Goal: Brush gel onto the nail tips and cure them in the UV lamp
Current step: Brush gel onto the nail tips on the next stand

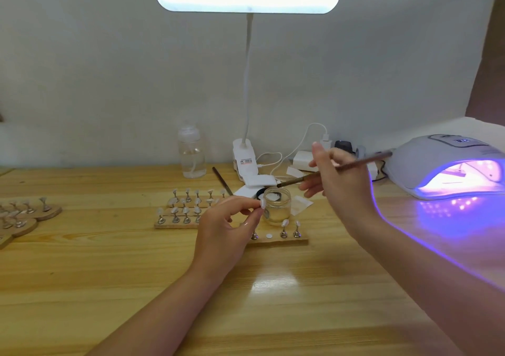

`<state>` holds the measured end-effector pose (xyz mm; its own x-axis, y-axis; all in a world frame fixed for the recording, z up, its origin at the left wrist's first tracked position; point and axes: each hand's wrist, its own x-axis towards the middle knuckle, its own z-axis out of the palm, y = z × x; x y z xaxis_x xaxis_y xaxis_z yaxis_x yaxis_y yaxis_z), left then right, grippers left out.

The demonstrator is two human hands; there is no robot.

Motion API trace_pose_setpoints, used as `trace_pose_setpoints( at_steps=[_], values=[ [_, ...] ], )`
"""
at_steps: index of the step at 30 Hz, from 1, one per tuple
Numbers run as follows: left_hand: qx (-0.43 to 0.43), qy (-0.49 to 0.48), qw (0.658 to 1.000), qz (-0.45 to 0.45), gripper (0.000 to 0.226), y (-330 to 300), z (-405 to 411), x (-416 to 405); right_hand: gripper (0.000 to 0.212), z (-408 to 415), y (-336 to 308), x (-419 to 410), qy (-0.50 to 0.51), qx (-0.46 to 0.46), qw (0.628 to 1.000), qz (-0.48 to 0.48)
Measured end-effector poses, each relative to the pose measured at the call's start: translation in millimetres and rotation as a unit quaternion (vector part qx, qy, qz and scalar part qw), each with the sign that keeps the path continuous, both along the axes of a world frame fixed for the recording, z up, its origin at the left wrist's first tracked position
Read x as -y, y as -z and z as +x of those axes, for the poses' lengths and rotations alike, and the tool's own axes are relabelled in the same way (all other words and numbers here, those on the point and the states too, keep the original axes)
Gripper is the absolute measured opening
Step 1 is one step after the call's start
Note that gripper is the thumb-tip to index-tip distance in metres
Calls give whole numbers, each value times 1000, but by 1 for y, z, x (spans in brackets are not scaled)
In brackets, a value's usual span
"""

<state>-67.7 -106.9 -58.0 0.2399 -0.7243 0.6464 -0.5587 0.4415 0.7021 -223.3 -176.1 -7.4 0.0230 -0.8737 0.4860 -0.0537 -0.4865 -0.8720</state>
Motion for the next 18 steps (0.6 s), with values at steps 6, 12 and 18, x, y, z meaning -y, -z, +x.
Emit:
trace_pose_setpoints(
  at_steps=[6, 12, 18],
  values=[
    [0, 7, 1000, 5, 23, -1, 0, -2, 17, 0, 27, -28, -33, -74, 979, -186],
    [17, 8, 1000, 3, 13, 0, -1, -1, 32, 3, 35, -36, -57, -40, 984, -166],
    [20, 13, 1000, 4, 14, 0, -1, -2, 39, 7, 36, -37, -50, -52, 979, -192]
  ],
)
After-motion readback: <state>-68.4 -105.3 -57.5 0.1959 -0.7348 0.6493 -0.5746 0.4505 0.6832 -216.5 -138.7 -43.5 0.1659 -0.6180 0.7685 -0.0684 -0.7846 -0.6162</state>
